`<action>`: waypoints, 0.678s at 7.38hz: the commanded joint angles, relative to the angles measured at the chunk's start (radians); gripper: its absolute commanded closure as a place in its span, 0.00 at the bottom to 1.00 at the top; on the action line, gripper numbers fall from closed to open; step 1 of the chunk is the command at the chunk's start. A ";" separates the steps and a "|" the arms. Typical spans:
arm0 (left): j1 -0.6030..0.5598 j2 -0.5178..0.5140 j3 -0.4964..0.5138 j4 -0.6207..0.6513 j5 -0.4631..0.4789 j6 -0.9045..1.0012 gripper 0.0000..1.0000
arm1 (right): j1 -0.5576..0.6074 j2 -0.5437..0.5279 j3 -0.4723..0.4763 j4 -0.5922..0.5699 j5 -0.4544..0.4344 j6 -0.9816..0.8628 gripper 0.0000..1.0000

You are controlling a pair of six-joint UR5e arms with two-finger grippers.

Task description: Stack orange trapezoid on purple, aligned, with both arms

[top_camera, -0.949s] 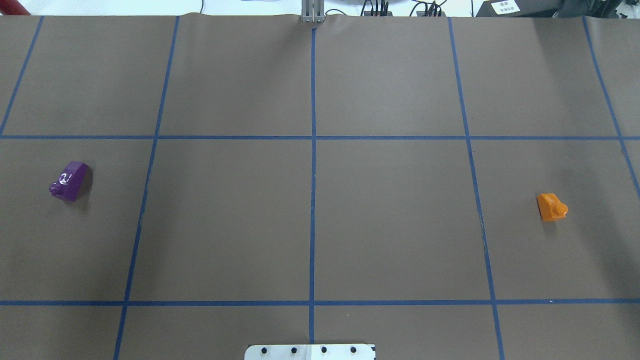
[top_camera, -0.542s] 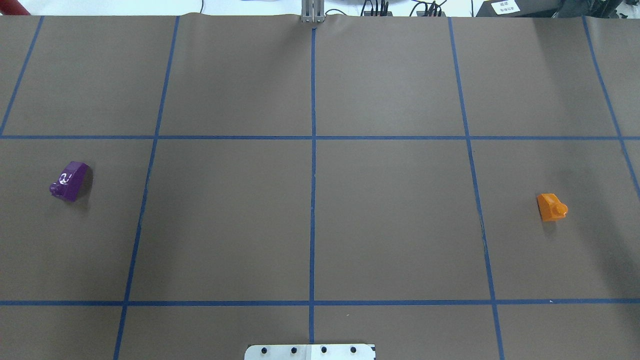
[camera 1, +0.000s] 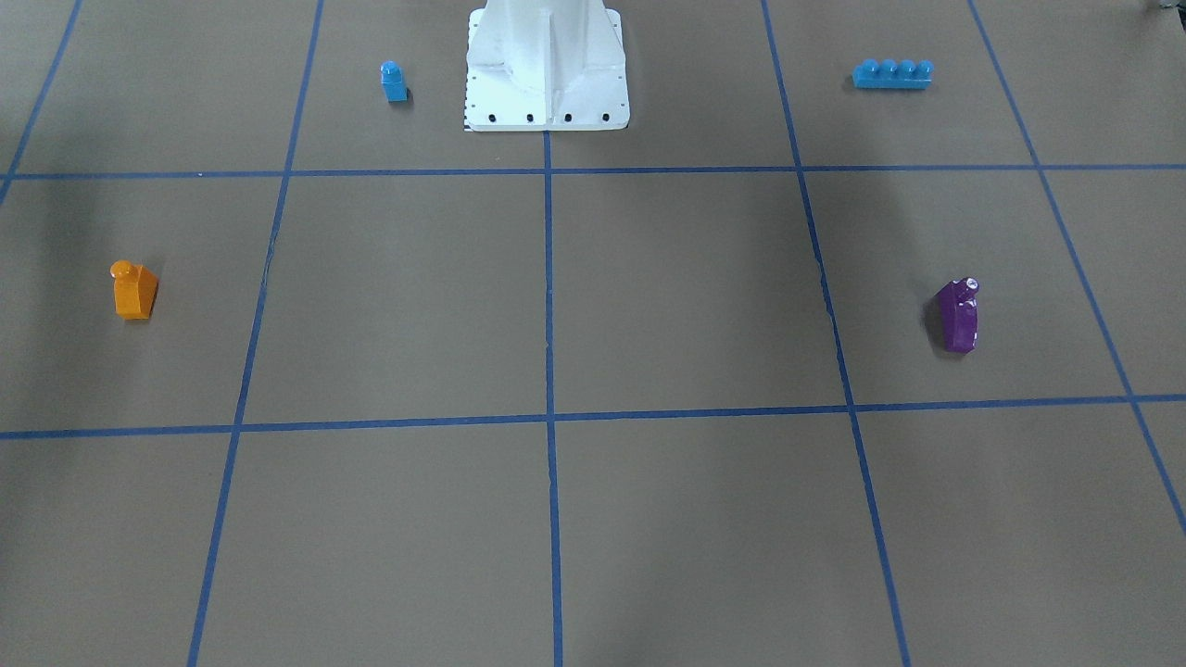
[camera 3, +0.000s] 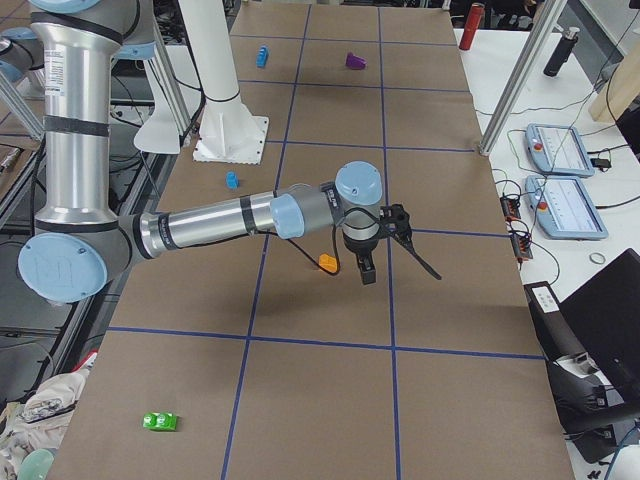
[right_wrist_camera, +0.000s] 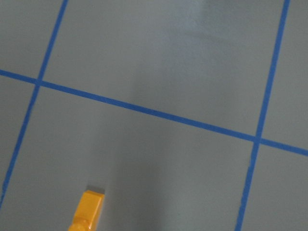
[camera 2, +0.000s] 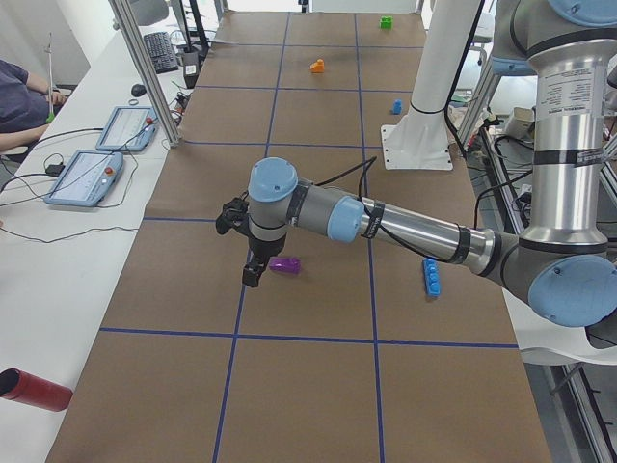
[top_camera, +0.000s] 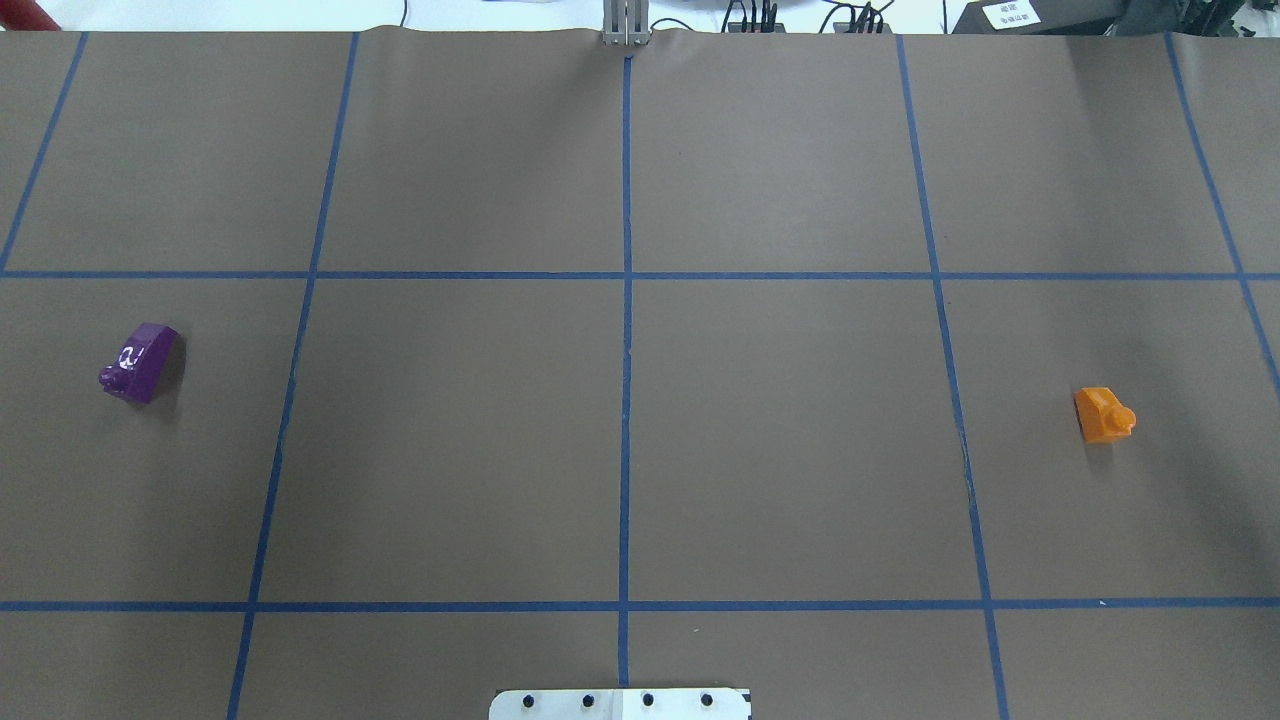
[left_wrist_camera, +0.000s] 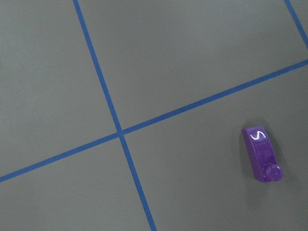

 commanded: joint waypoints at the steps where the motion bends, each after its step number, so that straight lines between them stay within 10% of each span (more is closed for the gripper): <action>1: 0.027 -0.028 -0.010 -0.009 0.006 0.005 0.00 | -0.010 0.078 -0.003 -0.001 0.006 0.004 0.00; 5: 0.107 -0.094 0.065 -0.021 -0.039 -0.102 0.00 | -0.104 0.083 -0.003 0.004 0.000 0.062 0.00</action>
